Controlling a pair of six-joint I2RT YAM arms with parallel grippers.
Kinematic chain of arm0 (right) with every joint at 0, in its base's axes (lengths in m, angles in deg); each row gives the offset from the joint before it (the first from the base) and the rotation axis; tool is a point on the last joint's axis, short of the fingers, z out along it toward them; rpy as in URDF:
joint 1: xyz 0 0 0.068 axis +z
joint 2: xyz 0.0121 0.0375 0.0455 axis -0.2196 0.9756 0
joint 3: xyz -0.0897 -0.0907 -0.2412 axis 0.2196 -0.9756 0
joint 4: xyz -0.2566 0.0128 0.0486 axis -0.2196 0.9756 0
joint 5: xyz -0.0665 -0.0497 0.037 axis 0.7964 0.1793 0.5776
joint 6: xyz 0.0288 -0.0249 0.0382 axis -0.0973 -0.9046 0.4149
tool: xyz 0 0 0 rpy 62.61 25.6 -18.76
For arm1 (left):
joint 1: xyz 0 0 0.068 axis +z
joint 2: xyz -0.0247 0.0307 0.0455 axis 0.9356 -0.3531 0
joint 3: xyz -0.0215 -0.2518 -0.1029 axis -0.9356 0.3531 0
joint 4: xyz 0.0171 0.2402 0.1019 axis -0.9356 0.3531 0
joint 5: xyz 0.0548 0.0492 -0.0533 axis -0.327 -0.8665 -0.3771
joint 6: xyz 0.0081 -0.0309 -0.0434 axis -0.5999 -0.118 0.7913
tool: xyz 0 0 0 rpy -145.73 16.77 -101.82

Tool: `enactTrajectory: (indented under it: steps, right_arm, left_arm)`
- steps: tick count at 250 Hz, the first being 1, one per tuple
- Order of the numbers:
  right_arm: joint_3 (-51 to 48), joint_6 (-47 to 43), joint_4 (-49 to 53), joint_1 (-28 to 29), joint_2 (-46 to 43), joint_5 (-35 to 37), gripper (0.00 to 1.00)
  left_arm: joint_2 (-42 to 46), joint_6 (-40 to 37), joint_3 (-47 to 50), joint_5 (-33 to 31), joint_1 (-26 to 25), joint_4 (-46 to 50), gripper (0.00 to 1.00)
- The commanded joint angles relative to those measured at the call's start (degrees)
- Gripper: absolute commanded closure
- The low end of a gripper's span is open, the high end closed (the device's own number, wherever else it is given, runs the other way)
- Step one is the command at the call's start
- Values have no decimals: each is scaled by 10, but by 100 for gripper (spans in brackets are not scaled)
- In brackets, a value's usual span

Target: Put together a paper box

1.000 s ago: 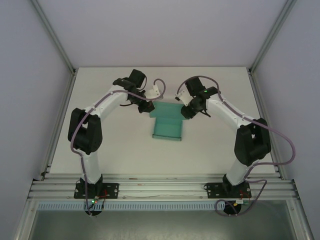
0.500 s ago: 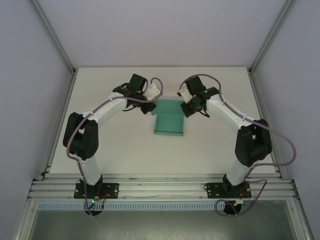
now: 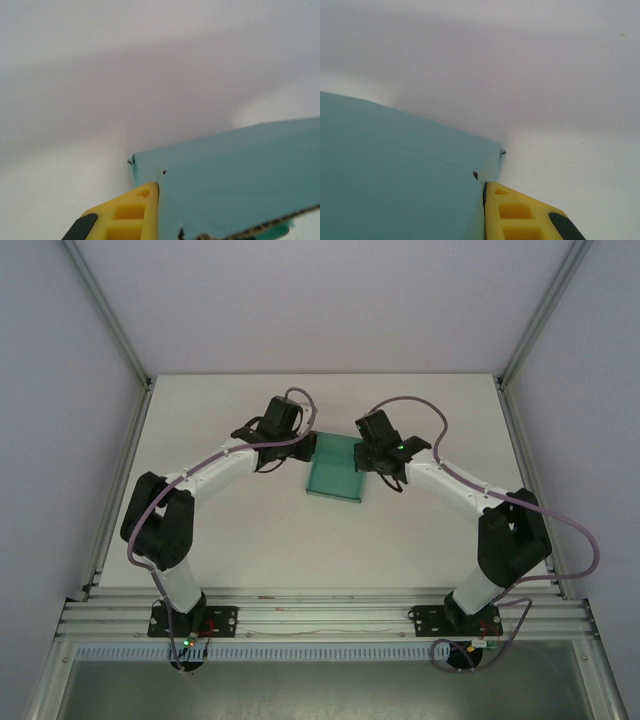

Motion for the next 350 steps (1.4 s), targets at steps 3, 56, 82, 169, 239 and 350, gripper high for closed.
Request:
enactTrajectory:
  steps: [3,56,82,169,239,350]
  right_arm:
    - [16,115,-79,18,5,49,91]
    - [19,142,-103,37,33,70,91]
    - [12,145,-126,43,40,69,92]
    - [-49,85,-189,49,16,71,92]
    - [-156,42,-297,67,-5,74,92]
    - [-196,6,-299,106,-15,158,92]
  left_arm:
    - [2,111,15,11,-14,-65,100]
    - [15,162,44,-9,-21,-103,100]
    - [19,186,52,-17,-24,-113,100]
    - [30,153,102,-10,-35,-144,100]
    - [46,150,193,16,-53,-232,99]
    - [110,134,255,-4,-63,-230,79]
